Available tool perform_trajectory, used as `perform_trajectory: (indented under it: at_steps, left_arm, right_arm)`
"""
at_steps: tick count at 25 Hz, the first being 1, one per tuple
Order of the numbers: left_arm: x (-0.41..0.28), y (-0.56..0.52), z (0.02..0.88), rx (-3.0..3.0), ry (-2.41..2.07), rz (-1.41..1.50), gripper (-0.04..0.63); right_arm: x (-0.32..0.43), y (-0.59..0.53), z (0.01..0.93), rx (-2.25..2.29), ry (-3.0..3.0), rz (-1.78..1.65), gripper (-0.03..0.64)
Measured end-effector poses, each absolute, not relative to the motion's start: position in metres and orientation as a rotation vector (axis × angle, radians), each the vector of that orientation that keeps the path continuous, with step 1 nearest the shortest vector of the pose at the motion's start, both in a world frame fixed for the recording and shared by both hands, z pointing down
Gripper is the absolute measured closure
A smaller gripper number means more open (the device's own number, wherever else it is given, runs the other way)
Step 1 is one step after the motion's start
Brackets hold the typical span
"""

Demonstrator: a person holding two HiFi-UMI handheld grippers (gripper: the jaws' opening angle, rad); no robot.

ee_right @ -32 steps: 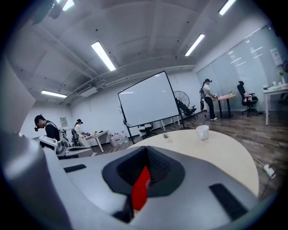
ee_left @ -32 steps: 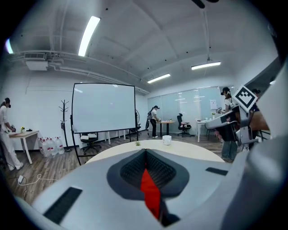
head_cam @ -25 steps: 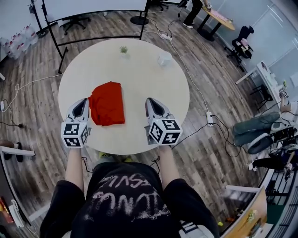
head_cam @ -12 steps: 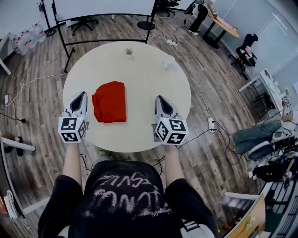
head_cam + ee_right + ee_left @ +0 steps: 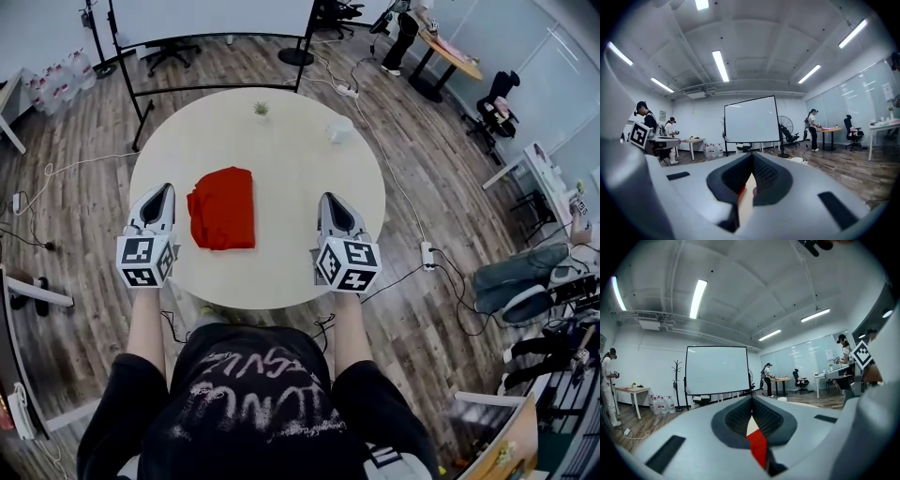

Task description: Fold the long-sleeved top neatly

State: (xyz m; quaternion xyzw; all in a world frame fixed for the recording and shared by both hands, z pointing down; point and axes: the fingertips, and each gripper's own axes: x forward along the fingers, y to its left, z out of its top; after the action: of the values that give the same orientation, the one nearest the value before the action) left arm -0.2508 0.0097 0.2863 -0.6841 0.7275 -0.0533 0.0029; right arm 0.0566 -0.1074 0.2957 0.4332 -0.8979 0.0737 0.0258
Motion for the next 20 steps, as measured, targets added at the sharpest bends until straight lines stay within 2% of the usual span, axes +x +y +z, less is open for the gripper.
perform_trajectory:
  at_steps: [20]
  left_arm:
    - [-0.262, 0.011, 0.287, -2.103, 2.299, -0.173, 0.584]
  right_arm:
    - [0.057, -0.12, 0.295, 1.354, -2.776, 0.225, 0.614]
